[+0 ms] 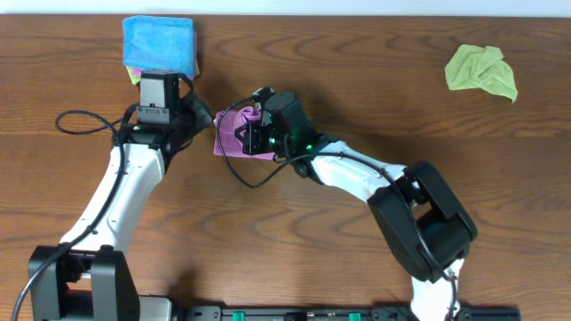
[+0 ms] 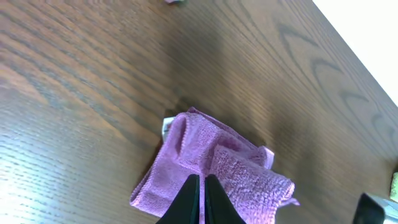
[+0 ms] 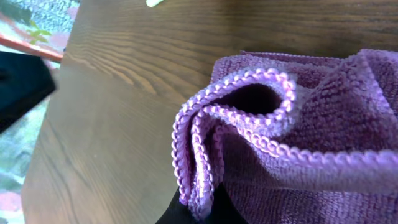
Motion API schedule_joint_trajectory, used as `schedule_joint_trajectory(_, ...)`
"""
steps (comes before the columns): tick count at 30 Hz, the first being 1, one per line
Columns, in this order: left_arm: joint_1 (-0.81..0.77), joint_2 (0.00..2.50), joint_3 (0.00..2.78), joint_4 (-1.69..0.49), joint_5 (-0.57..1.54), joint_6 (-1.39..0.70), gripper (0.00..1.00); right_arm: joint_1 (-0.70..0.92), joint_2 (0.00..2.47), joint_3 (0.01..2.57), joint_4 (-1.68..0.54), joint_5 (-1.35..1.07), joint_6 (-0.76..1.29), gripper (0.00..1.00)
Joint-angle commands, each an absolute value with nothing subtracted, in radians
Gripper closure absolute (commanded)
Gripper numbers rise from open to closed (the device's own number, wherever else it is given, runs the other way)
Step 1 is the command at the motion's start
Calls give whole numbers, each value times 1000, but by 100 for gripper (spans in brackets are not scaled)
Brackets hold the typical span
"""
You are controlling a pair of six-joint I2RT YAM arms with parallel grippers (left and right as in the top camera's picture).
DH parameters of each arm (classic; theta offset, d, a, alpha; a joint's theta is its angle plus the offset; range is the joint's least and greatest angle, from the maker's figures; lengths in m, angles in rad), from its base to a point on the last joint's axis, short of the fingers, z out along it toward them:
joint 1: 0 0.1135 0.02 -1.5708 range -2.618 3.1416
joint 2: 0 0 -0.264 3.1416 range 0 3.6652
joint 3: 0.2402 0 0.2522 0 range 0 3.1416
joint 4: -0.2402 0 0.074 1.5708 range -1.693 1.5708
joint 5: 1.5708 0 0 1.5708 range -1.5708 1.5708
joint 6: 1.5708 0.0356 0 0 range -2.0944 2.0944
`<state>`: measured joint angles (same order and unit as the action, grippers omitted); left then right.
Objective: Fold the cloth
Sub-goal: 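Fold the strip with the right gripper toward the left gripper, then release the right gripper and withdraw it to the right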
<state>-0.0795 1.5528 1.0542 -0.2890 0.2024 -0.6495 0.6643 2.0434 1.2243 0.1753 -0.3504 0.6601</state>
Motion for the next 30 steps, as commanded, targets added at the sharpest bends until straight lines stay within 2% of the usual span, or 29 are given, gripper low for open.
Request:
schedule_joint_trajectory(1,-66,1533,1082,-302,198,-628,94,677,2070,1244,191,-336,637,98)
schedule_joint_trajectory(9,-65,1533,1082,-314,202,-627,94,698,2114,1285,216,-329,638,97)
schedule_joint_trajectory(11,-65,1533,1082,-315,202,-627,94,706,2114,1296,218,-329,626,91)
schedule_joint_trajectory(12,-65,1533,1082,-317,202,-627,94,711,2114,1304,218,-329,627,79)
schedule_joint_trajectory(15,-65,1533,1082,-318,202,-627,94,717,2114,1317,218,-348,626,73)
schedule_joint_trajectory(16,-65,1533,1082,-318,203,-628,94,717,2114,1320,217,-363,626,68)
schedule_joint_trajectory(20,-65,1533,1082,-318,203,-628,94,717,2114,1321,218,-383,626,61)
schedule_joint_trajectory(23,-65,1530,1082,-318,203,-628,94,717,2114,1322,230,-434,627,47)
schedule_joint_trajectory(30,-63,1512,1082,-318,203,-628,94,708,2109,1322,236,-453,627,47)
